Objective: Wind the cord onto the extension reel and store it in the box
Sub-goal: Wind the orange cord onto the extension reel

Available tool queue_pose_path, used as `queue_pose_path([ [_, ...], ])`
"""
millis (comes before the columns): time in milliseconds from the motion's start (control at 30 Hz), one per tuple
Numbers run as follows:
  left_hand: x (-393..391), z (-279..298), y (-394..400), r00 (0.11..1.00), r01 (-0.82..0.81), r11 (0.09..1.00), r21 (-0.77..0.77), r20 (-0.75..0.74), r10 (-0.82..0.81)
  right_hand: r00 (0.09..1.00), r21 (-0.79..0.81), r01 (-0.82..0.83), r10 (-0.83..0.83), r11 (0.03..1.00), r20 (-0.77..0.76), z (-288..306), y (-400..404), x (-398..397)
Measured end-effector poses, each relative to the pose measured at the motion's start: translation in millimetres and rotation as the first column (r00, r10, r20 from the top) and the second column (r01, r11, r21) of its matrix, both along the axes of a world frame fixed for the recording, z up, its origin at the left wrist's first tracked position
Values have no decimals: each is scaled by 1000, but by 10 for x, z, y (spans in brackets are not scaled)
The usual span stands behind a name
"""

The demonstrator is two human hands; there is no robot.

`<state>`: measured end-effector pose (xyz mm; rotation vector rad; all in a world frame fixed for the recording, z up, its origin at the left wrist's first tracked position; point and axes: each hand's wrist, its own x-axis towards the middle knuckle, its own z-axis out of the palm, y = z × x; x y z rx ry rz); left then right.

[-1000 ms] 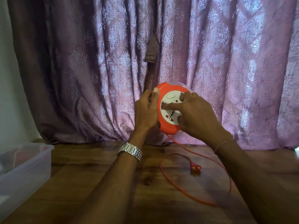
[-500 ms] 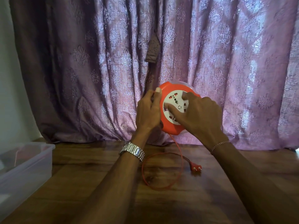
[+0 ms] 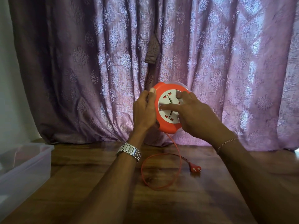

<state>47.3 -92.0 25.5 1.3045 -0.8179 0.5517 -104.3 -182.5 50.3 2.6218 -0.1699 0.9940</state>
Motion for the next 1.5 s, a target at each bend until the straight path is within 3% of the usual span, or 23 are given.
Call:
queue_pose_path([
  [200,-31,5,-24,998,-33,999,10,46,33,983,5,-8,7,1000,186,-36,5,2],
  [333,5,-11,-50,999,-20,1000,-10,43,20,919,220,-50,-41,974,393,-65,-26,57],
  [467,-16,7,-52,999,-12,1000,-21,44,13,866,290,-92,-67,952,495,-125,-11,124],
  [533,-25,11,-43,999,-8,1000,-16,41,9,857,264,-48,-96,963,506,-145,2,134],
  [667,-24,15,-33,999,-20,1000,-13,39,21,818,64,31,-62,997,572,-106,-13,94],
  [733,-25,20,-27,999,-21,999,-24,46,22,850,-39,-67,78,997,521,-57,-64,71],
  [833,-10,23,-12,999,-22,999,-45,35,24,931,-108,-232,253,967,262,21,-148,46],
  [1000,52,31,7,1000,-29,998,-63,7,30,991,-45,-135,136,990,20,56,-58,4],
  [1300,-7,-6,-19,997,-38,999,-13,63,39,985,-86,-40,54,995,166,-41,6,56],
  [1500,-49,4,-21,996,-63,998,-1,65,63,926,187,-50,-24,981,378,-83,22,72],
])
